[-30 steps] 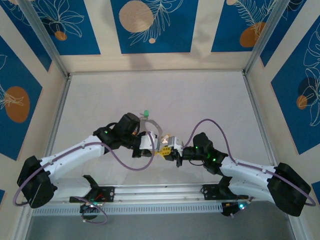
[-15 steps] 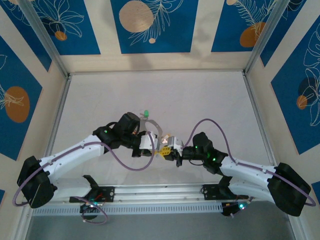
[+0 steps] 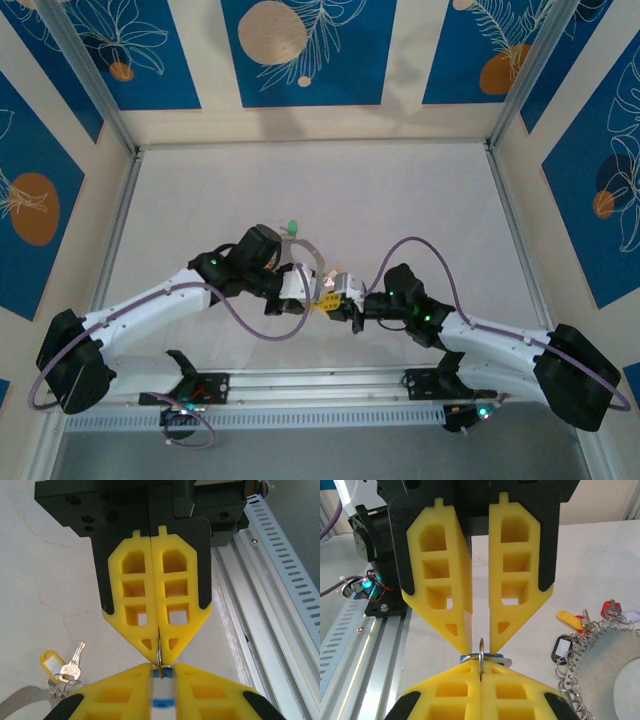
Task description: Put the keys on the keyring
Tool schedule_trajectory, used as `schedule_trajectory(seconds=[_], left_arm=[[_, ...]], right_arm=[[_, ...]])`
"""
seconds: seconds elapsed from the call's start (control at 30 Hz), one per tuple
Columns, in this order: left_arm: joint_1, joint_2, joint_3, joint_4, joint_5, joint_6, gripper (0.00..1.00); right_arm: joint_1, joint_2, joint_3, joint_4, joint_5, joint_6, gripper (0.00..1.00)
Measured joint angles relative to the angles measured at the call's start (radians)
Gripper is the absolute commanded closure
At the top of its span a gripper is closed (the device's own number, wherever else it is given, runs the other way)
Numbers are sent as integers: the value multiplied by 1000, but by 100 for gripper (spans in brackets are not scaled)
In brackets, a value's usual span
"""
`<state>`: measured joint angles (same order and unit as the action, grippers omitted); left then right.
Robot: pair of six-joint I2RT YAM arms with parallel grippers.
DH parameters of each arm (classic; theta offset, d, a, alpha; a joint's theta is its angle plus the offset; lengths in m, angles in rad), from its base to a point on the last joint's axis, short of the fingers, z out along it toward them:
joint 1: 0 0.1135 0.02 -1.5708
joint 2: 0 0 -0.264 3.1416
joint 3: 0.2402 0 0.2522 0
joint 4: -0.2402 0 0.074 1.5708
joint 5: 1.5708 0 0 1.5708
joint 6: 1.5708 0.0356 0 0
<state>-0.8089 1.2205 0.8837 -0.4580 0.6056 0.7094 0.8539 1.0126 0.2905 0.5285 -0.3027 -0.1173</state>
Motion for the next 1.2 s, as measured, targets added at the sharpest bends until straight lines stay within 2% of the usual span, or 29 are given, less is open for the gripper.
schedule_trajectory(seconds=[0.33,0.4,0.47,0.57,0.67,0.7,0.73,0.8,1.07,1.2], left_arm=[[0,1,4,-10,11,-4,100],[0,5,9,-16,12,-3,100],[0,8,11,-23,15,-3,100],[0,8,11,-23,15,-3,100],[0,11,14,-22,18,-4,100],[0,13,15,-22,18,-8,98],[0,16,15,-22,18,-14,87],[0,23,16,-19,18,-29,82],[0,39,23,-20,18,-48,85],[0,39,23,-22,20,-47,91]], right_arm=[[9,7,2,-6,4,-8,100],[11,6,2,-5,8,-8,100],[14,6,2,-6,13,-8,94],[19,5,1,-5,27,-8,100],[19,0,1,-8,34,-9,100],[19,-3,1,-13,35,-11,100],[19,-3,1,-16,35,-11,100],[19,-3,1,-18,37,-11,100],[19,-3,1,-25,42,-11,100],[19,-3,1,-28,42,-11,100]])
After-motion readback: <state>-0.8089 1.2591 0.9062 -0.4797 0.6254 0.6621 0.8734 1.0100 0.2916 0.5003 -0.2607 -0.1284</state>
